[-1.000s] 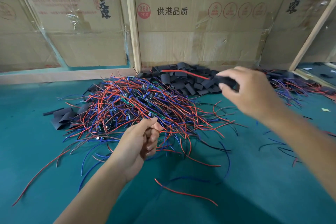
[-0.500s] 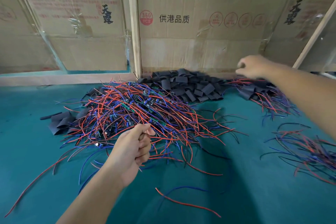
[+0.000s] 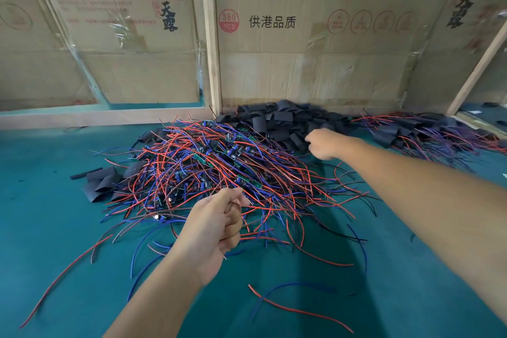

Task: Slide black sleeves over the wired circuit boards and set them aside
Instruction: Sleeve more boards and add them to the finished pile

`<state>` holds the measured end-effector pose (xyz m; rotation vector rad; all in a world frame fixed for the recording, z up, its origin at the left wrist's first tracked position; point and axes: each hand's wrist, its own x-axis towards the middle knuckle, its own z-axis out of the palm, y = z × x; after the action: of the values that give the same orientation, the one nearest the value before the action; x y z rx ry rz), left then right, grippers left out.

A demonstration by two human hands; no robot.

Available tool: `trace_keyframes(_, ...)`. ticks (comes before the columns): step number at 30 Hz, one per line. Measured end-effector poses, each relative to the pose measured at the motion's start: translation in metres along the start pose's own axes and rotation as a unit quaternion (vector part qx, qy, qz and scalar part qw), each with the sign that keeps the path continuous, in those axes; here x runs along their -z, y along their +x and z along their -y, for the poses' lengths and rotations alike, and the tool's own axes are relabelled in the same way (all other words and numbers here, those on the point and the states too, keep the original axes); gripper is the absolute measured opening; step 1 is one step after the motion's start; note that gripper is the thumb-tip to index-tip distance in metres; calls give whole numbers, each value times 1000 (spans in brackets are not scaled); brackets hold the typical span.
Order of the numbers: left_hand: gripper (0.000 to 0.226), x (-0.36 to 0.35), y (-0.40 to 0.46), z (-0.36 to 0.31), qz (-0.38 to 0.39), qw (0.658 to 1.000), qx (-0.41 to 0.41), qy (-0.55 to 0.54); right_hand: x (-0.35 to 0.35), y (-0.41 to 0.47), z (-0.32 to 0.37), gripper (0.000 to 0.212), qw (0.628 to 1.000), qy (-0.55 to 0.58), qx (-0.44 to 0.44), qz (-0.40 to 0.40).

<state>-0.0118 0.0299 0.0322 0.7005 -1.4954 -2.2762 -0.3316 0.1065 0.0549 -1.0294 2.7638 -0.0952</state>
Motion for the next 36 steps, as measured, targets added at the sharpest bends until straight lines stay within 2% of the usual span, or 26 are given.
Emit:
trace_keyframes(2,28,-1,0,0,-4,1000,0,-5,5,-14,1,30,998,56,-8,-35)
trace_keyframes(4,27,-3,-1,0,-14,1000,-7,15,8,-40,4,26,983,136,-10,-126)
trace_keyframes(6,26,-6,-2,1,-41,990,-53,123,4,-82,18,26,942,271,4,-198)
trace_keyframes(7,23,-8,-3,1,-57,970,-101,214,0,-109,30,25,912,360,24,-196)
trace_keyframes(9,17,-14,-8,3,-55,910,-194,363,-13,-159,58,27,852,497,80,-142)
trace_keyframes(12,48,-21,-17,10,-5,845,-218,488,-38,-206,86,21,824,541,132,-102)
trace_keyframes(15,35,-26,-23,14,-7,802,-227,553,-59,-221,95,18,800,571,151,-106)
trace_keyframes(17,26,-27,-22,14,-21,791,-225,569,-64,-218,93,18,765,624,133,-91)
trace_keyframes(20,21,-29,-22,13,-17,797,-234,557,-65,-211,88,11,671,738,71,14)
trace_keyframes(22,14,-30,-24,13,-1,803,-252,539,-66,-207,87,30,629,769,49,100)
trace_keyframes(24,13,-31,-25,17,26,815,-267,513,-67,-205,86,48,612,776,55,145)
trace_keyframes(26,22,-31,-25,20,37,807,-283,517,-67,-203,84,48,605,780,63,149)
trace_keyframes(28,41,-30,-23,21,49,786,-294,542,-67,-202,82,42,598,785,67,145)
trace_keyframes(30,65,-20,-19,13,81,774,-277,564,-67,-199,79,37,575,804,63,136)
trace_keyframes(31,67,-11,-15,6,85,763,-270,581,-66,-198,77,36,562,815,58,126)
trace_keyframes(32,61,0,-10,0,72,749,-267,602,-65,-196,75,35,552,824,53,116)
trace_keyframes(34,36,24,0,-14,-4,723,-252,643,-63,-194,71,34,542,834,47,95)
trace_keyframes(36,24,44,8,-21,-79,712,-217,663,-63,-192,68,33,531,843,47,72)
